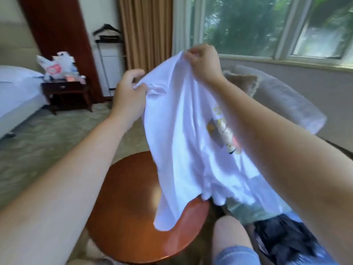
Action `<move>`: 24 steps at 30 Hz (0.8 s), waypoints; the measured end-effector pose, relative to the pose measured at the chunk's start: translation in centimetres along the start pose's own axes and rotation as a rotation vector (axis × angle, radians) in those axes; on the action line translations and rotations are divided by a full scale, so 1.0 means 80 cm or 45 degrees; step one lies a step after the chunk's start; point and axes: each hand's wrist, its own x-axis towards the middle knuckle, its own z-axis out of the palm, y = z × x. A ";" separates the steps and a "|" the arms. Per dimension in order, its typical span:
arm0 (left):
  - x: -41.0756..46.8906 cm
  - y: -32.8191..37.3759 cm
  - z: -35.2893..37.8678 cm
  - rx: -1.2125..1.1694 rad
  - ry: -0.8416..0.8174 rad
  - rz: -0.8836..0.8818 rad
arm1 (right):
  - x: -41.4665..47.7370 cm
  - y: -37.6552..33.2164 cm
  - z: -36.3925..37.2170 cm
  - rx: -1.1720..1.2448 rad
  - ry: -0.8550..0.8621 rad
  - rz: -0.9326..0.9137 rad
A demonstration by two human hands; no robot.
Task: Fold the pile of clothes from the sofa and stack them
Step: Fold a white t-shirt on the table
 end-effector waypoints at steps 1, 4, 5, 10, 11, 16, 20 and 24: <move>0.000 -0.016 -0.023 0.023 0.008 -0.049 | -0.003 -0.001 0.032 0.035 -0.114 0.010; -0.012 -0.086 -0.075 0.098 -0.048 -0.322 | -0.065 0.003 0.125 0.124 -0.467 0.137; -0.020 -0.108 -0.088 0.104 -0.076 -0.428 | -0.097 0.012 0.155 0.173 -0.546 0.178; -0.068 -0.192 -0.104 0.160 -0.144 -0.727 | -0.264 0.026 0.237 0.334 -0.846 0.386; -0.075 -0.199 -0.101 0.145 -0.147 -0.756 | -0.290 0.027 0.242 0.344 -0.906 0.420; -0.084 -0.222 -0.085 0.145 -0.208 -0.784 | -0.360 0.043 0.266 0.123 -1.068 0.550; -0.086 -0.225 -0.079 0.127 -0.246 -0.769 | -0.380 0.054 0.268 0.027 -0.943 0.570; -0.084 -0.227 -0.094 0.160 -0.178 -0.803 | -0.377 0.065 0.251 0.178 -0.706 0.739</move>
